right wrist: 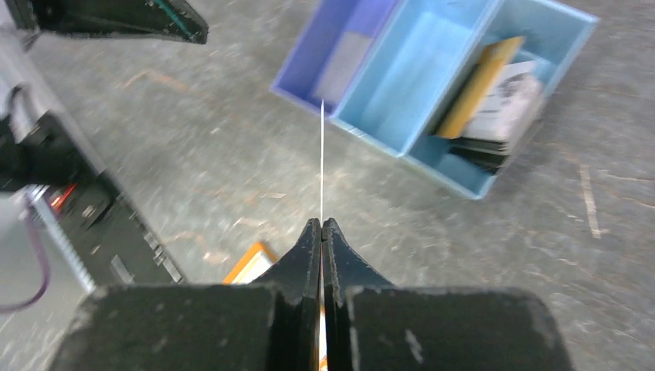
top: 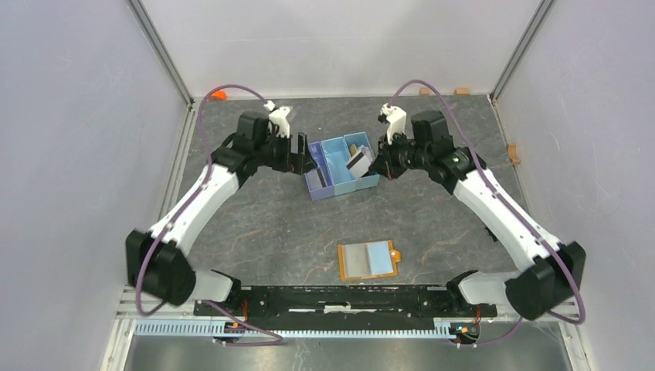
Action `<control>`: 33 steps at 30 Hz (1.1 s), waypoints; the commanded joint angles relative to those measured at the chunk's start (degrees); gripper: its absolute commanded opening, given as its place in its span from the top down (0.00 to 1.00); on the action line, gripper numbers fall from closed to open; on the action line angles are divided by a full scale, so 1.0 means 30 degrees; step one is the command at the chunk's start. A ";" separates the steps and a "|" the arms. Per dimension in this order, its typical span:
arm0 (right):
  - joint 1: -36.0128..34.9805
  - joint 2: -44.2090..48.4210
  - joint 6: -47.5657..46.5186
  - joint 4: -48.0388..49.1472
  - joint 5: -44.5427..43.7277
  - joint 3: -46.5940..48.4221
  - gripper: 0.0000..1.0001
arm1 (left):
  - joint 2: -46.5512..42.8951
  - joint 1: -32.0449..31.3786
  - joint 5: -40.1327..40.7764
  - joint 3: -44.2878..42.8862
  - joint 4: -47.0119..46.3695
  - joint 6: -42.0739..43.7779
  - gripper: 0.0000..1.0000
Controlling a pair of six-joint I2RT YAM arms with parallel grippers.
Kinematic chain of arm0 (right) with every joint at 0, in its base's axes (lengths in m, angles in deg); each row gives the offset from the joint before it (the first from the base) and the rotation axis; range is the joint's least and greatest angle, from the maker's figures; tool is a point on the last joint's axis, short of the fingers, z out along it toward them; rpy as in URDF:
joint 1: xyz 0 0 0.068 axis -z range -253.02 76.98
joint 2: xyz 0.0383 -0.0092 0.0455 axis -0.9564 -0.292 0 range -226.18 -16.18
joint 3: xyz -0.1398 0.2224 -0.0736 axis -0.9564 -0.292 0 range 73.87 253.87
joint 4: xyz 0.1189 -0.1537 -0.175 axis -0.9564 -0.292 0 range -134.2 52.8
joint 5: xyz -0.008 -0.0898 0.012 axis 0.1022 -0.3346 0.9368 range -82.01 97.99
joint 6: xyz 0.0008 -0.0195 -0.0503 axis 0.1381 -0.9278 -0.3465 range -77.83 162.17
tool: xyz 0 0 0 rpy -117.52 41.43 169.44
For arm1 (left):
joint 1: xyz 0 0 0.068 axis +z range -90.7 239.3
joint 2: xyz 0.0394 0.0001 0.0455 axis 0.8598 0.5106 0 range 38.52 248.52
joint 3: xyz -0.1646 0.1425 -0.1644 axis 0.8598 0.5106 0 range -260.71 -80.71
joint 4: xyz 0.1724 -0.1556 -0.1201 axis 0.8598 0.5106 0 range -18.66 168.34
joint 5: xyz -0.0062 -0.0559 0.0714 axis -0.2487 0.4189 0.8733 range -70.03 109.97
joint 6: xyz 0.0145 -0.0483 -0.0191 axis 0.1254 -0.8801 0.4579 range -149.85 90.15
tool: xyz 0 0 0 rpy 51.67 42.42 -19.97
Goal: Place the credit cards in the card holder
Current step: Pick up the credit card from the storage box, then insert the credit card into the card holder.
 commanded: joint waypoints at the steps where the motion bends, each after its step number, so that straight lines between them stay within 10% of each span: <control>1: -0.0701 0.2229 -0.0931 -0.1654 0.4677 -0.1703 1.00 | -0.3623 -0.0324 -0.6704 0.3377 -0.2025 0.1068 0.07; 15: -0.5088 0.3555 0.0397 -0.0670 1.0072 -0.5598 1.00 | -0.6750 -0.6731 -1.1723 0.6976 -0.2641 0.2475 0.08; 20: -0.5219 0.3846 0.0433 -0.0796 1.0356 -0.5592 1.00 | -0.6696 -0.7280 -1.2925 0.6932 -0.2596 0.2205 0.42; 26: -0.5303 0.4545 0.1106 -0.0085 1.0462 -0.5894 1.00 | -0.6972 -0.8404 -1.2822 0.7432 -0.3466 0.0543 0.46; 31: -0.5359 0.4915 0.1237 -0.0079 1.0232 -0.6167 1.00 | -0.7190 -0.9055 -1.2085 0.7881 -0.4787 -0.0785 0.89; 33: -0.5338 0.5263 0.1491 -0.0091 0.8952 -0.6285 0.79 | -0.7699 -0.9057 -1.1196 0.8368 -0.5377 -0.1519 0.98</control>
